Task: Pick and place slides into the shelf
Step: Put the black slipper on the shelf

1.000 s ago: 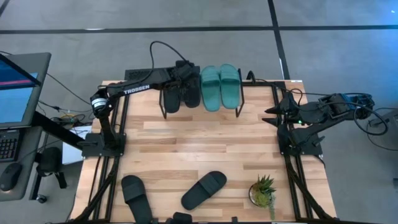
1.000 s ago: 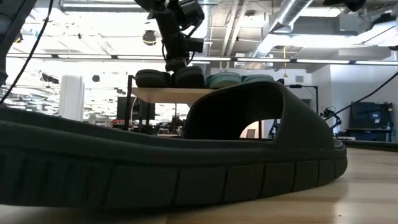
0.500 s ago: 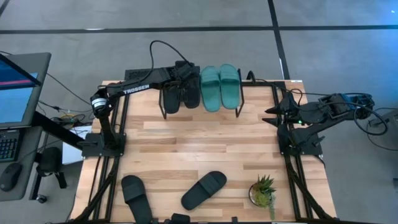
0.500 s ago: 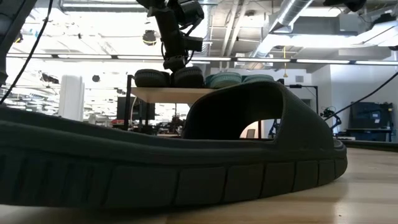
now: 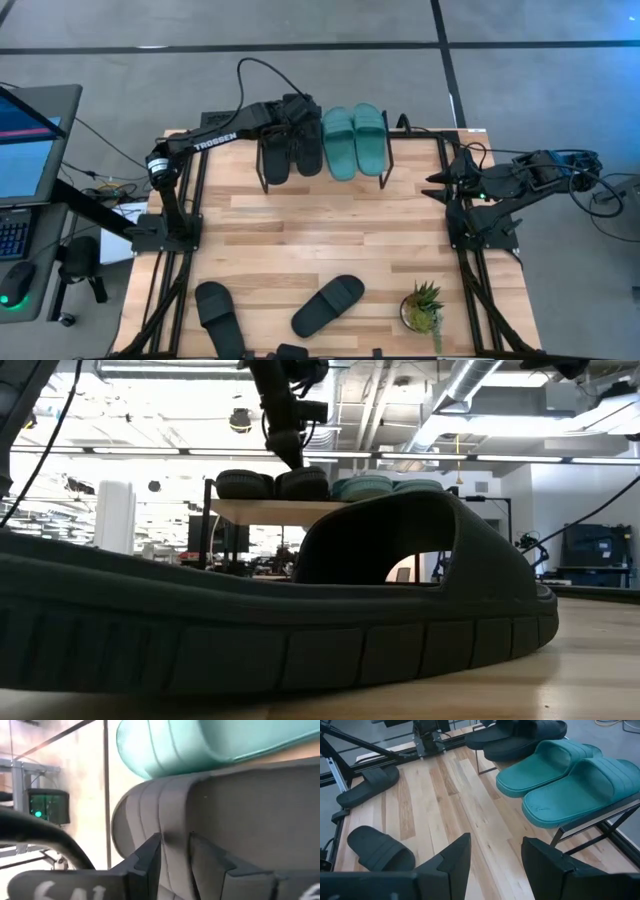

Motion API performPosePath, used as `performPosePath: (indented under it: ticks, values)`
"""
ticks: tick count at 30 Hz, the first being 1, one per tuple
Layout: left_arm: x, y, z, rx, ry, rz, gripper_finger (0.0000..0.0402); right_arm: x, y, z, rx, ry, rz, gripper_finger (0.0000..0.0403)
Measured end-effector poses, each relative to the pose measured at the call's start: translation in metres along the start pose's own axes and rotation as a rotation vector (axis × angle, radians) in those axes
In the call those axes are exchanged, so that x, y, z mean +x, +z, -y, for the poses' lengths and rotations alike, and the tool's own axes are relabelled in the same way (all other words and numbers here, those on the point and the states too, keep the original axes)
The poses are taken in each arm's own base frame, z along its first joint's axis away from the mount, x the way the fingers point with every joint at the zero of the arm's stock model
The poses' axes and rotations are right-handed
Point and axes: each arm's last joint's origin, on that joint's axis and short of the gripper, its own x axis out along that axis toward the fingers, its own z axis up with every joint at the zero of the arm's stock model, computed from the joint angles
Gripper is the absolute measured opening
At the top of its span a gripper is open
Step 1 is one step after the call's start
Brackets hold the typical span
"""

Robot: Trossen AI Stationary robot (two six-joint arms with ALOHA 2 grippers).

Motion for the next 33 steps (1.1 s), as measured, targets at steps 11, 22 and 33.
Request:
performPosePath:
  ticks: [11,22,33]
  values:
    - [-0.003,-0.005,0.002,0.011,-0.04,-0.047,0.0089,0.0,0.0,0.0,0.0,0.0,0.0,0.0161]
    - [-0.01,-0.001,0.007,0.007,-0.051,-0.025,0.0089,0.0,0.0,0.0,0.0,0.001,0.0,0.0161]
    - [-0.028,0.0,0.007,0.01,-0.041,0.021,0.0089,0.0,0.0,0.0,-0.001,0.001,-0.001,0.0161]
